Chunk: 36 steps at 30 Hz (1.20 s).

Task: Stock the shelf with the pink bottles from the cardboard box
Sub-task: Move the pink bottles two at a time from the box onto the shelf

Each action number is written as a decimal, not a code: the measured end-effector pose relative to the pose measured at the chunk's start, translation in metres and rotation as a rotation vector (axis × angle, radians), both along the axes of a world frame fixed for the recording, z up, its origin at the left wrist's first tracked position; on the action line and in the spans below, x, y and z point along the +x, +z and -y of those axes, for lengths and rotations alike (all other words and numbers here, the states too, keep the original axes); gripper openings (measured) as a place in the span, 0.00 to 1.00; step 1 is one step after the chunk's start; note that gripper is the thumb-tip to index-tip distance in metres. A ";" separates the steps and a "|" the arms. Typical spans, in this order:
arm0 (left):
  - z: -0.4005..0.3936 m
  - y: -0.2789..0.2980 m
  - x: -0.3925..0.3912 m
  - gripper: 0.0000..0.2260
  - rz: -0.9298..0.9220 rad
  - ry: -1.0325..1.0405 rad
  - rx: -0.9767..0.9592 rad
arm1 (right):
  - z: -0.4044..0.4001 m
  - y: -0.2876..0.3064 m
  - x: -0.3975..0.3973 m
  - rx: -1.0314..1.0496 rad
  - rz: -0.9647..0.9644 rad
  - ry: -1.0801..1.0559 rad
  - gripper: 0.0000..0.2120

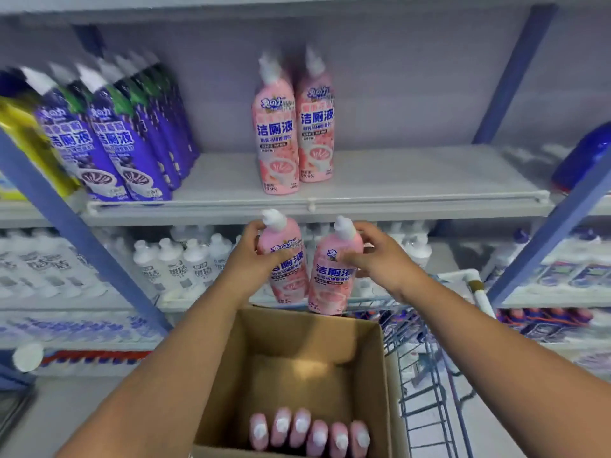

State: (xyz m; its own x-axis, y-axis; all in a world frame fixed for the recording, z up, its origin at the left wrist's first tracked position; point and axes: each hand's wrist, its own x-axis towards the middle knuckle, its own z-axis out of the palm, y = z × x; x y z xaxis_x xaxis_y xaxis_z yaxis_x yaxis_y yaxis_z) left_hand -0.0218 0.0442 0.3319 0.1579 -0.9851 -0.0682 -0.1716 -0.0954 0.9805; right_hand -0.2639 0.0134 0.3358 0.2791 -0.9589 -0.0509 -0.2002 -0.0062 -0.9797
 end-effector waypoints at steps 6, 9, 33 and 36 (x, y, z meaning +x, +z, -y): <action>0.015 0.087 -0.006 0.27 -0.018 0.013 -0.174 | 0.031 0.094 -0.010 -0.108 0.074 0.038 0.23; 0.028 0.127 -0.001 0.27 -0.012 -0.014 -0.263 | 0.047 0.140 -0.004 -0.167 0.082 0.072 0.21; 0.139 0.159 0.034 0.16 0.060 -0.020 -0.258 | 0.160 0.172 0.057 -0.174 0.024 -0.065 0.26; 0.147 0.150 0.036 0.21 0.219 -0.028 -0.275 | 0.167 0.166 0.059 -0.170 0.008 -0.056 0.25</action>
State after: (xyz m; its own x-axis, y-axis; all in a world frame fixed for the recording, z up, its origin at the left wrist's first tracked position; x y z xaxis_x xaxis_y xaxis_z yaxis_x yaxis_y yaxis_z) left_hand 0.0147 -0.1031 0.4822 0.1116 -0.9660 0.2330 -0.3799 0.1752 0.9083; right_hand -0.2052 -0.1536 0.5014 0.2243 -0.9677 0.1153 -0.1972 -0.1609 -0.9671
